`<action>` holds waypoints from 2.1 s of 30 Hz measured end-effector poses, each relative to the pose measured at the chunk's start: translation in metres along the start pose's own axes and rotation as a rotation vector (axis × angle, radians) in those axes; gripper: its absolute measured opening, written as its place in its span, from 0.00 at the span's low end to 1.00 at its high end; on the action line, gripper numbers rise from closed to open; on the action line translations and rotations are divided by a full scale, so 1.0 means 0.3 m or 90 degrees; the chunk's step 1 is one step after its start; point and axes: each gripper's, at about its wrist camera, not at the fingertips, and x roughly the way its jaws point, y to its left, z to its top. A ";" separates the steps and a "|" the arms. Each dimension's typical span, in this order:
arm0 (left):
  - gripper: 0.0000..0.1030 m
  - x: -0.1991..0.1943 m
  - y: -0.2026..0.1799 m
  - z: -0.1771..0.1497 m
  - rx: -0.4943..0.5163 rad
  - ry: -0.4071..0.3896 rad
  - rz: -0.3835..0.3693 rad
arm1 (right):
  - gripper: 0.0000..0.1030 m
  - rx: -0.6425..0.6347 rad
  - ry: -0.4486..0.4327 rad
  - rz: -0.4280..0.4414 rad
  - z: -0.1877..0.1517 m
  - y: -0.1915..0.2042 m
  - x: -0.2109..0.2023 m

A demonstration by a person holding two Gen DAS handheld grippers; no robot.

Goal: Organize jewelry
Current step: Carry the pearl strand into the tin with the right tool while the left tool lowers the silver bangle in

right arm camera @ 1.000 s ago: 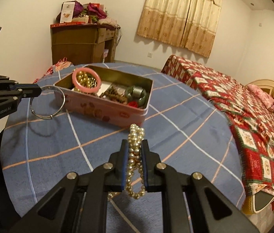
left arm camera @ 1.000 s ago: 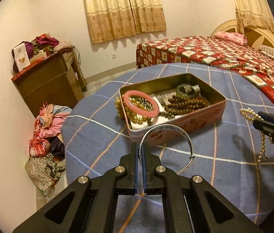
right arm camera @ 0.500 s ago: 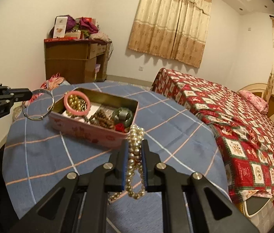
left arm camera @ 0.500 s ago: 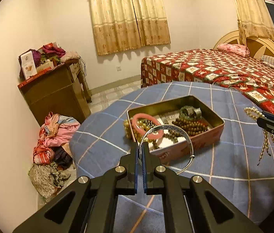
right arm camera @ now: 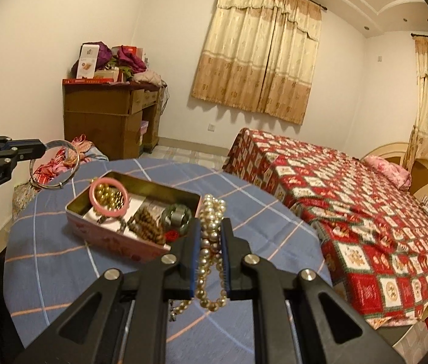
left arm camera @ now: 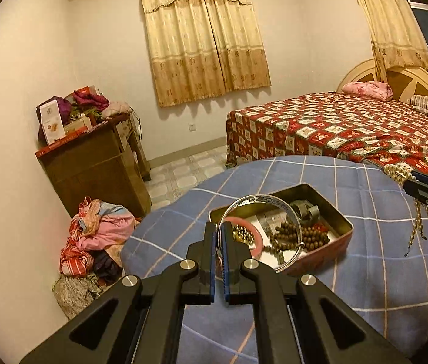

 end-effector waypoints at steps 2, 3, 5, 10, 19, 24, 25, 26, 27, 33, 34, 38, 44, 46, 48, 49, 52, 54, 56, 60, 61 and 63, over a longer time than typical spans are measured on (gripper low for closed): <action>0.02 0.003 0.003 0.013 0.003 -0.004 0.004 | 0.14 -0.003 -0.006 -0.002 0.013 -0.001 0.001; 0.02 0.007 0.004 0.020 0.003 -0.005 0.007 | 0.14 -0.006 -0.011 -0.004 0.021 -0.002 0.002; 0.02 0.016 0.004 0.030 0.004 -0.006 0.011 | 0.14 -0.009 -0.015 -0.005 0.034 -0.003 0.006; 0.02 0.053 0.005 0.051 0.008 -0.002 0.017 | 0.14 -0.015 -0.026 -0.010 0.065 -0.004 0.019; 0.02 0.115 0.010 0.068 0.012 0.007 0.027 | 0.14 -0.022 -0.034 -0.009 0.106 -0.002 0.064; 0.02 0.147 0.016 0.073 0.014 0.013 0.033 | 0.14 -0.030 -0.029 -0.008 0.120 0.012 0.097; 0.02 0.158 0.016 0.074 0.015 0.016 0.035 | 0.14 -0.032 -0.028 -0.008 0.123 0.015 0.103; 0.02 0.166 0.016 0.074 0.016 0.019 0.034 | 0.14 -0.034 -0.026 -0.008 0.127 0.018 0.110; 0.02 0.173 0.015 0.072 0.017 0.022 0.034 | 0.14 -0.036 -0.025 -0.007 0.131 0.022 0.117; 0.02 0.226 0.008 0.077 0.022 0.037 0.035 | 0.14 -0.042 -0.009 -0.002 0.147 0.035 0.176; 0.02 0.232 0.008 0.078 0.021 0.038 0.035 | 0.14 -0.043 -0.006 -0.002 0.147 0.038 0.184; 0.02 0.255 0.005 0.079 0.026 0.043 0.035 | 0.14 -0.048 0.004 -0.002 0.145 0.050 0.213; 0.02 0.301 0.004 0.071 0.027 0.058 0.036 | 0.14 -0.054 0.024 0.002 0.138 0.064 0.262; 0.02 0.310 0.004 0.069 0.026 0.061 0.034 | 0.14 -0.057 0.028 0.003 0.138 0.071 0.276; 0.02 0.317 0.000 0.068 0.027 0.063 0.033 | 0.14 -0.059 0.032 0.005 0.139 0.078 0.287; 0.02 0.322 -0.001 0.068 0.028 0.064 0.032 | 0.14 -0.060 0.033 0.005 0.140 0.083 0.294; 0.02 0.335 0.001 0.067 0.028 0.068 0.032 | 0.14 -0.064 0.038 0.008 0.142 0.093 0.310; 0.02 0.344 -0.002 0.065 0.030 0.071 0.032 | 0.14 -0.067 0.040 0.009 0.139 0.099 0.320; 0.02 0.356 -0.003 0.062 0.030 0.076 0.031 | 0.14 -0.068 0.042 0.012 0.140 0.105 0.327; 0.02 0.376 -0.009 0.052 0.030 0.086 0.030 | 0.14 -0.073 0.046 0.016 0.138 0.117 0.337; 0.02 0.381 -0.010 0.049 0.030 0.088 0.029 | 0.14 -0.073 0.048 0.017 0.138 0.119 0.342; 0.02 0.393 -0.009 0.043 0.030 0.095 0.027 | 0.14 -0.073 0.053 0.019 0.134 0.124 0.351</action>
